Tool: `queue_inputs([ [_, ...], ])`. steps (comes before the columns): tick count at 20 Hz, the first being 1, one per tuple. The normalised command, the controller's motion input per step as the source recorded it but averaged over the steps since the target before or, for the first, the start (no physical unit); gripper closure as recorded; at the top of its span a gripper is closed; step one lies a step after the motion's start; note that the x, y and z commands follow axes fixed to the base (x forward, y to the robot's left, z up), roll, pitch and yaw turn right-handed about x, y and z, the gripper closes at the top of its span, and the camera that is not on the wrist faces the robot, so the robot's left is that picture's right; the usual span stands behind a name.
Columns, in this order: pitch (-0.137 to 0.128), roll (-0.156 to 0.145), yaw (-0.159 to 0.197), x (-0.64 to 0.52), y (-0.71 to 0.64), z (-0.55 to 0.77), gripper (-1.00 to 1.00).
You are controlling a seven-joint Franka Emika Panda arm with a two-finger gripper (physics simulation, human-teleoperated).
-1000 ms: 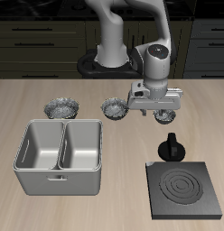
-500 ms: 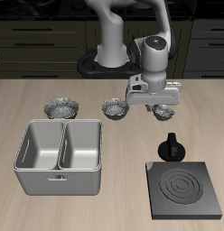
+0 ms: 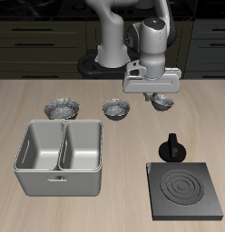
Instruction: Place the smallest bowl in the left side of the drainer and the medium bowl in the right side
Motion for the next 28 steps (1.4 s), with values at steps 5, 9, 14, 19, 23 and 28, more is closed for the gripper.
queue_inputs([
  [5, -0.084, -0.024, 0.015, 0.04, -0.25, 0.74, 1.00],
  [9, -0.078, -0.028, 0.013, -0.01, -0.27, 0.77, 1.00],
  [14, -0.054, -0.012, -0.001, -0.09, -0.18, 0.63, 1.00],
  [19, -0.030, -0.005, -0.005, -0.13, -0.15, 0.54, 1.00],
  [23, -0.062, -0.035, 0.012, -0.13, -0.21, 0.61, 1.00],
  [28, 0.030, 0.019, -0.007, 0.00, -0.16, 0.27, 1.00],
])
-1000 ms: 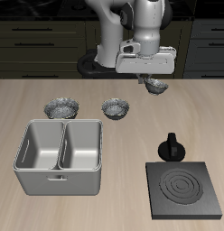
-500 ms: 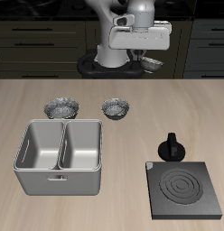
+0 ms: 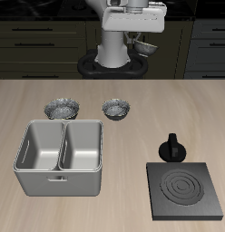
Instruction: Place the smallest bowl in the left side of the drainer and the medium bowl in the right side
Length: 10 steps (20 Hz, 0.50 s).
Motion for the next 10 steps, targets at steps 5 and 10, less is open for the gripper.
queue_inputs([
  [5, 0.067, 0.039, 0.009, 0.18, -0.26, 0.18, 1.00],
  [10, 0.050, -0.021, 0.013, 0.37, -0.45, 0.22, 1.00],
])
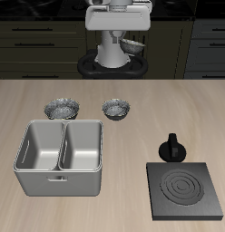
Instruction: Place the smallest bowl in the left side of the drainer and the medium bowl in the right side
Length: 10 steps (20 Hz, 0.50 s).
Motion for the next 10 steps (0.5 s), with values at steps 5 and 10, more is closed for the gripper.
queue_inputs([
  [5, -0.032, 0.003, 0.035, 0.29, -0.50, 0.37, 1.00],
  [10, 0.006, -0.020, 0.000, 0.32, -0.40, 0.17, 1.00],
])
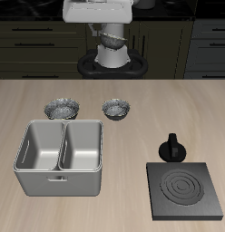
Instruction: Place the smallest bowl in the left side of the drainer and the medium bowl in the right side
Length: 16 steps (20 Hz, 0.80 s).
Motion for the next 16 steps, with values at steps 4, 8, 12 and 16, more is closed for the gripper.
queue_inputs([
  [4, 0.022, -0.030, 0.032, 0.39, -0.29, -0.05, 1.00],
  [8, 0.040, -0.036, -0.025, 0.49, -0.32, -0.07, 1.00],
  [12, 0.008, 0.035, 0.092, 0.49, -0.03, -0.10, 1.00],
  [16, -0.033, 0.001, 0.000, 0.39, -0.09, 0.07, 1.00],
])
